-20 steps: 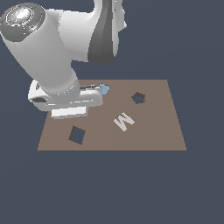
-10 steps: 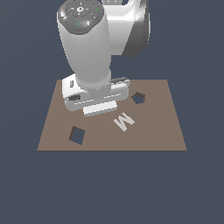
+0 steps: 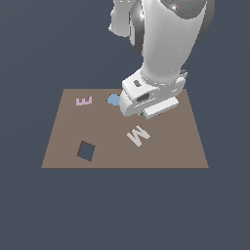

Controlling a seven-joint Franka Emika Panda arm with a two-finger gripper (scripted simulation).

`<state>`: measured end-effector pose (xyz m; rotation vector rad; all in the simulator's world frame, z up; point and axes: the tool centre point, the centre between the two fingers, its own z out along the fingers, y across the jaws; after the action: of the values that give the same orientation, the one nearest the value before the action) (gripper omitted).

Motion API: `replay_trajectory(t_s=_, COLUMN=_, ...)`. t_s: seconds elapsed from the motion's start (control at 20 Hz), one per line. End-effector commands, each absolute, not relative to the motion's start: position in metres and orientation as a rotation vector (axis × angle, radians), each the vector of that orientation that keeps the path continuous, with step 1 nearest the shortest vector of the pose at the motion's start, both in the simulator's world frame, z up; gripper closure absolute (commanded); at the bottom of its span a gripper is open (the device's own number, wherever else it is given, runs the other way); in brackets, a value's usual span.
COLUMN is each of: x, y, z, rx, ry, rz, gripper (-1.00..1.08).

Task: Insert a designated object into the corresponding slot on a board.

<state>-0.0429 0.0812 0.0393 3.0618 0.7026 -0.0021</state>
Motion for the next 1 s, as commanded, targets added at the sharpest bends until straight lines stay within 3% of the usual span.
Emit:
replay_trajectory(t_s=0.0, x=-0.05, y=0.097, z=0.04, rx=3.052, ry=0.743, rz=-0.002, gripper=1.08)
replay_trajectory(t_s=0.65, x=-0.056, y=0.111, z=0.031, rx=3.044, ry=0.772, rz=-0.002, gripper=1.08)
replay_trajectory(t_s=0.7, x=-0.056, y=0.111, z=0.031, rx=3.044, ry=0.772, rz=-0.002, gripper=-0.92)
replay_trajectory(t_s=0.95, x=-0.056, y=0.111, z=0.031, rx=3.044, ry=0.772, rz=-0.002, gripper=-0.92)
